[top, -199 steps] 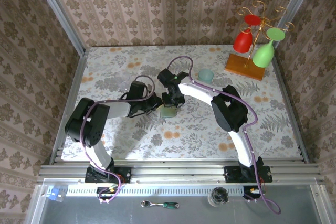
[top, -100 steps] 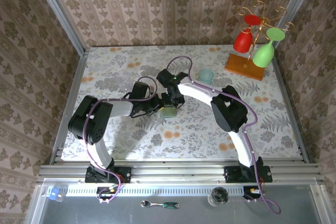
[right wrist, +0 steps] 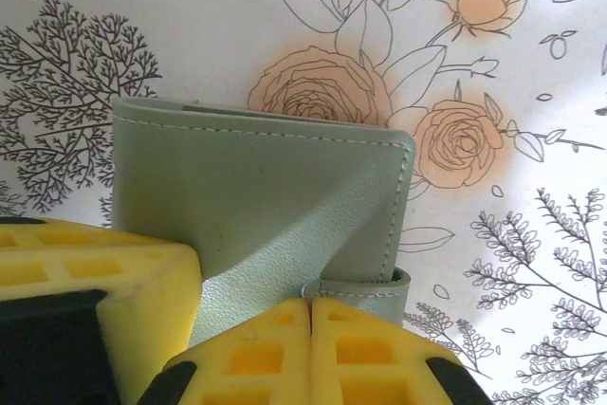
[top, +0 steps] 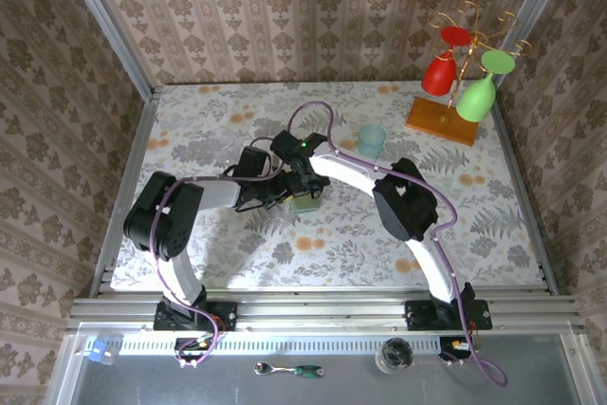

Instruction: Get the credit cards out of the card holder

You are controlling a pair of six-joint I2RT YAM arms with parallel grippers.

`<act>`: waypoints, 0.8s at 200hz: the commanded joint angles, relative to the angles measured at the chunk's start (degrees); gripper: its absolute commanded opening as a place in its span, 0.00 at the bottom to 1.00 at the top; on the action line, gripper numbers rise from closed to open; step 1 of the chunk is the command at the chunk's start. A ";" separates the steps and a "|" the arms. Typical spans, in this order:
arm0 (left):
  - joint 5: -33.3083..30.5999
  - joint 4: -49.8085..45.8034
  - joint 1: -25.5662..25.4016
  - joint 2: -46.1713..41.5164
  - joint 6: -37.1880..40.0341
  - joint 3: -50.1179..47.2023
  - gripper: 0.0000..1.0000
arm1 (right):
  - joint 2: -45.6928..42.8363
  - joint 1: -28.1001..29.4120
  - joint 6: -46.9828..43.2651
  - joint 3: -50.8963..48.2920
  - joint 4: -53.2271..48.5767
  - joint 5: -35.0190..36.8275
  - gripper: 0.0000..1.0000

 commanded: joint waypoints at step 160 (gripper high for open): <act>-5.46 -10.25 0.10 5.66 1.95 -1.45 0.00 | -2.39 -0.51 -1.55 -3.27 -6.31 9.79 0.00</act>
